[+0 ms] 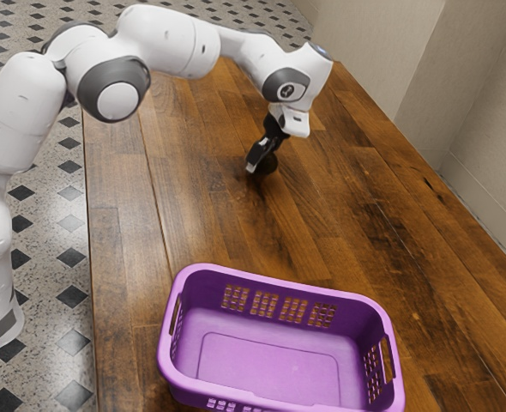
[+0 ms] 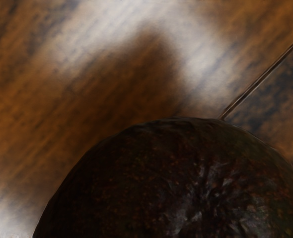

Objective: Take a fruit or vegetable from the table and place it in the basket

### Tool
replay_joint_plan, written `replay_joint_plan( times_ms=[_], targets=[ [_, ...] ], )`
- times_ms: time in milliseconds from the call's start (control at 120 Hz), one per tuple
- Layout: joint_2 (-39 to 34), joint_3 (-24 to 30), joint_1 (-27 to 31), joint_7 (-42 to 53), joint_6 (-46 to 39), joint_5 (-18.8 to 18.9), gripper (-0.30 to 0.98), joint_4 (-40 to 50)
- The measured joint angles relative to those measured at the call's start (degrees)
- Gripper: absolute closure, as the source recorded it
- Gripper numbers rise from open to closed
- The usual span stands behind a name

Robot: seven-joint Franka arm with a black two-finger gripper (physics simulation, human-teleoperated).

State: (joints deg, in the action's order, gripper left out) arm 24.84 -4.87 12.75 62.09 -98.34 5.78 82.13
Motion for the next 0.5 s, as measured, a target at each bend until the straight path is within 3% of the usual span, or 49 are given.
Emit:
replay_joint_plan(
  times_ms=[267,500],
  targets=[
    [-3.9,1.7,-0.3,0.2,0.3,-2.0,0.36,-0.5],
    [-10.7,13.4,-0.6,-0.3,1.3,-3.1,0.37,-0.2]
  ],
)
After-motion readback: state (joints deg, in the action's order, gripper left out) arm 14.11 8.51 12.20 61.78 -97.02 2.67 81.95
